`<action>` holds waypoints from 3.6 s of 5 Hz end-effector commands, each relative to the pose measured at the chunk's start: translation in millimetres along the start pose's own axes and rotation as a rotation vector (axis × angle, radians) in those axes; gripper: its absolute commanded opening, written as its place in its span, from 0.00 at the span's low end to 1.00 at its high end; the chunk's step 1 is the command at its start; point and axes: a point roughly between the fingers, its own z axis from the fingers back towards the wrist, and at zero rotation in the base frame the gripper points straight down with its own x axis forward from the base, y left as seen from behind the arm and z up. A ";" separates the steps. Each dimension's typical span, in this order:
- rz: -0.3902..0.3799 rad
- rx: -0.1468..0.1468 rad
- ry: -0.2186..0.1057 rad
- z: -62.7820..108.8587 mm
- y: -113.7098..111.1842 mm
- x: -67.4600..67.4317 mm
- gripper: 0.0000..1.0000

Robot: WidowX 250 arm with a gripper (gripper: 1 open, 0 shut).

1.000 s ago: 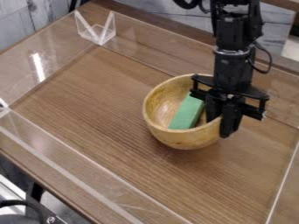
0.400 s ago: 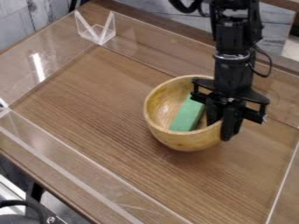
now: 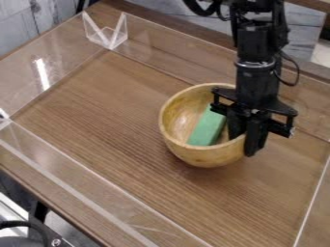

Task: Remove the green block from inside the brown bowl and put it on the table

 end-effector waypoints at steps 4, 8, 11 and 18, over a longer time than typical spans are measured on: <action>-0.104 -0.063 0.016 -22.4 -11.4 -3.2 0.00; -0.105 -0.100 0.042 -31.7 -13.3 -7.9 0.00; -0.095 -0.127 0.060 -23.9 -11.2 -10.3 0.00; -0.081 -0.180 0.077 -10.8 -7.6 -11.6 0.00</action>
